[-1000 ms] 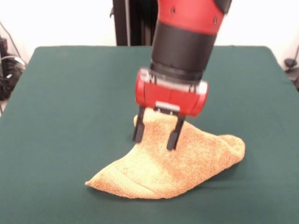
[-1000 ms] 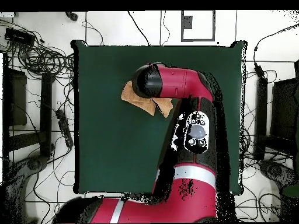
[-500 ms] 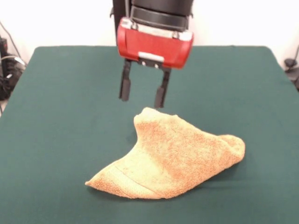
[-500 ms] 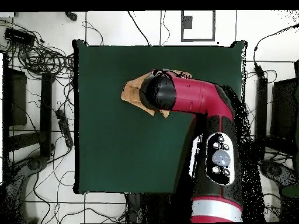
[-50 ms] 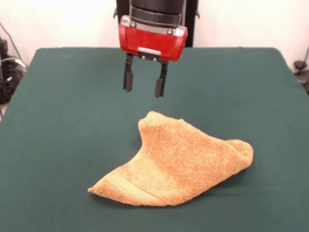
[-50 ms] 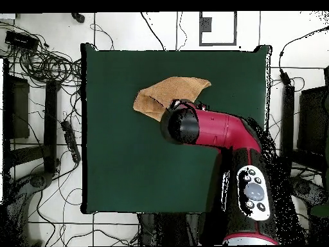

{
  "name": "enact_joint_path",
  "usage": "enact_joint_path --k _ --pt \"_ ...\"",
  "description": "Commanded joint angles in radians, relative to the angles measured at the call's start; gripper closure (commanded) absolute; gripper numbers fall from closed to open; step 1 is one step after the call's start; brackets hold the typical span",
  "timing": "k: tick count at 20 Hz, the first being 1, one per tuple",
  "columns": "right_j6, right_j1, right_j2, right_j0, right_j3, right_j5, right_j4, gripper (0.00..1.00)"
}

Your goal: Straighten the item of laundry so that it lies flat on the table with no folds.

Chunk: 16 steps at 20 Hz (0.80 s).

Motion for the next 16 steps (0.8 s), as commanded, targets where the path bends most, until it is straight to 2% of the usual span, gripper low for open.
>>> enact_joint_path --k 1,5,10,14,16 --pt "-0.001 0.036 0.195 0.004 0.271 -0.081 -0.066 0.0" --pt "0.092 0.081 0.163 0.053 0.282 -0.182 -0.094 0.0" --pt "0.112 0.157 0.135 0.067 0.265 -0.271 -0.126 0.0" --pt "0.117 0.236 0.077 0.076 0.194 -0.377 -0.159 0.0" --pt "0.1 0.251 0.097 0.044 0.17 -0.39 -0.169 0.0"
